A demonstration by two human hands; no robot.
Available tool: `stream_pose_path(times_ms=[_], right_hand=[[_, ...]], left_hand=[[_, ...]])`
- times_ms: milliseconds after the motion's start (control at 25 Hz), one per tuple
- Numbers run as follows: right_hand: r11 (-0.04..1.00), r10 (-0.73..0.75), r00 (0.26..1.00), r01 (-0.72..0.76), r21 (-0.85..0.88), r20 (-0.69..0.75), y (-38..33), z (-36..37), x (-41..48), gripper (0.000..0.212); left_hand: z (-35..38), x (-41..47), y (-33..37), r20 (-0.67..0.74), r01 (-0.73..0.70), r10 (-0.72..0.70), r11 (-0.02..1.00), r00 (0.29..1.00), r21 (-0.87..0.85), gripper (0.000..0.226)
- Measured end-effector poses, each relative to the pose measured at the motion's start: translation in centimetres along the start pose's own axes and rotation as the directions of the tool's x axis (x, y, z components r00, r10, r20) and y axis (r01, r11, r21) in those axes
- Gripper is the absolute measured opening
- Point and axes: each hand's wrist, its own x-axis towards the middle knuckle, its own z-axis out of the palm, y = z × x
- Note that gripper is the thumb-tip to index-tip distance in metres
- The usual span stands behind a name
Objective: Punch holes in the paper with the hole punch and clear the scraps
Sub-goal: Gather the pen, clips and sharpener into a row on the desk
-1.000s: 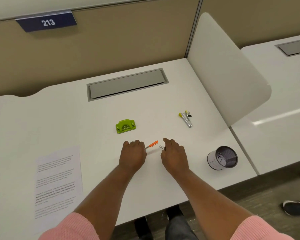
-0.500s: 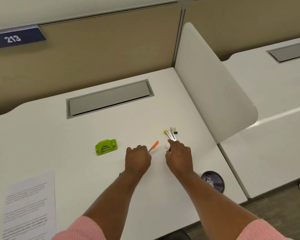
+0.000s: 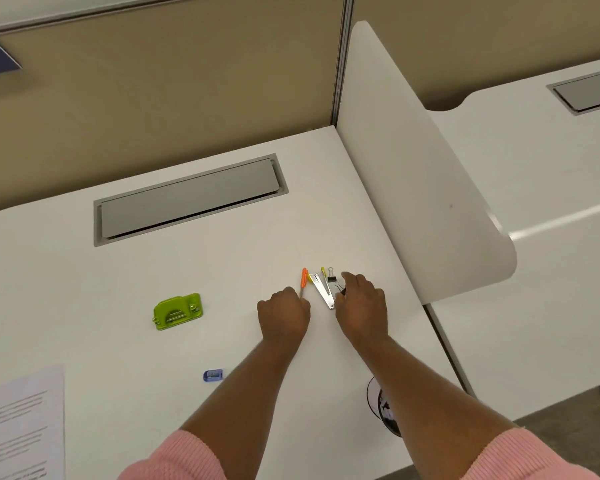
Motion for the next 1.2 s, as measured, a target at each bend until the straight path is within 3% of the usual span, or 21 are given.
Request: stream_pose_path(times_ms=[160,400,640,1200], right_hand=[[1.000,-0.010,1.000,0.010,0.002,-0.016,0.3,0.1,0.1,0.041],[0.998,-0.060,0.998,0.060,0.023,0.002,-0.1,-0.9,-1.5,0.064],[0.992,-0.123,0.992,0.123,0.004,0.011,-2.6,-2.1,-5.0,0.079],[0.965,-0.262,0.961,0.261,0.019,0.094,-13.4,4.7,-17.1,0.073]], left_hand=[[0.3,0.0,0.6,-0.022,-0.051,0.050,0.998,0.999,-0.036,0.029],[0.2,-1.6,-0.9,-0.263,-0.202,0.194,0.979,0.945,-0.005,0.064],[-1.5,-4.1,-3.8,-0.218,-0.249,0.260,0.965,0.941,0.080,0.089],[1.0,-14.0,-21.9,-0.169,-0.212,0.230,0.970,0.958,0.118,0.092]])
